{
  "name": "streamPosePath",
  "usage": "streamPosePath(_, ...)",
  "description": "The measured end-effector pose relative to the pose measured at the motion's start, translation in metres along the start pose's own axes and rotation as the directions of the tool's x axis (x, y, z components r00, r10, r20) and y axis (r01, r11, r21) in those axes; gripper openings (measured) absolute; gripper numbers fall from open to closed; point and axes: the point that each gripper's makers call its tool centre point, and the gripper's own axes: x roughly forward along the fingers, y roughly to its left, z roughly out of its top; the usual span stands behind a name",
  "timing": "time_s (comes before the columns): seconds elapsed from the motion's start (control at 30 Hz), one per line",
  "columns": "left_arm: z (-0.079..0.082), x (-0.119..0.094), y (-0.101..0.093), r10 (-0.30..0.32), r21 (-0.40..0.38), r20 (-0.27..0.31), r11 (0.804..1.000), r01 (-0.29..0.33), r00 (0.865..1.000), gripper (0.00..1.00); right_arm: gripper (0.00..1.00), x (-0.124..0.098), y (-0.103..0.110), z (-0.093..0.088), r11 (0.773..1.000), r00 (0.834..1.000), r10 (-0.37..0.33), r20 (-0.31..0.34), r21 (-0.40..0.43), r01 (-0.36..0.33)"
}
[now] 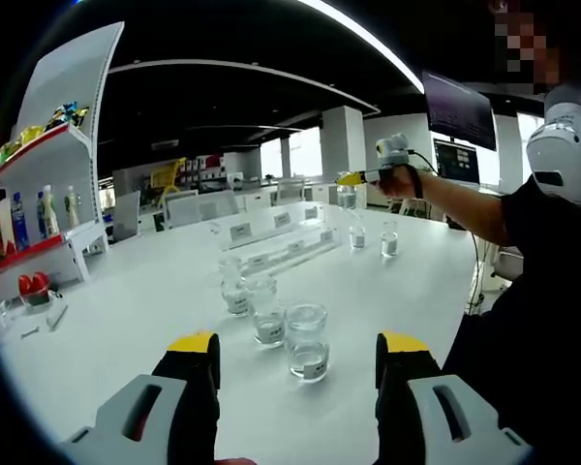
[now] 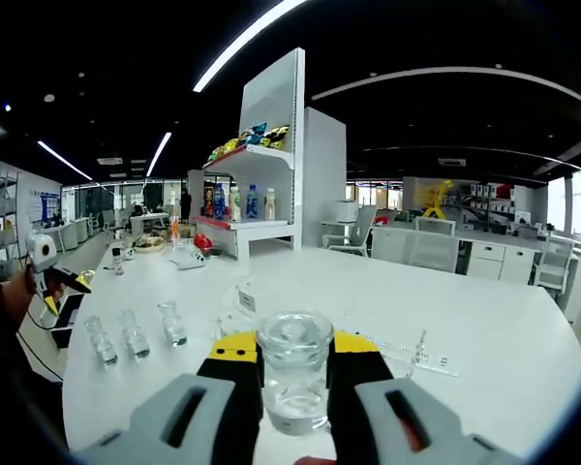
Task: Identify the label on the chemical reagent bottle, grasp the chemical reagent bottle, and place it in the designated position on the reagent rack
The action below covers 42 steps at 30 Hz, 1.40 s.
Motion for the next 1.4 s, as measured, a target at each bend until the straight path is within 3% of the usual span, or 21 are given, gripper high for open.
streamPosePath(1.4, 0.000, 0.001, 0.009, 0.006, -0.009, -0.007, 1.000, -0.006, 1.000, 0.65, 0.24, 0.051, -0.054, 0.008, 0.996, 0.996, -0.081, -0.032, 0.031, 0.082)
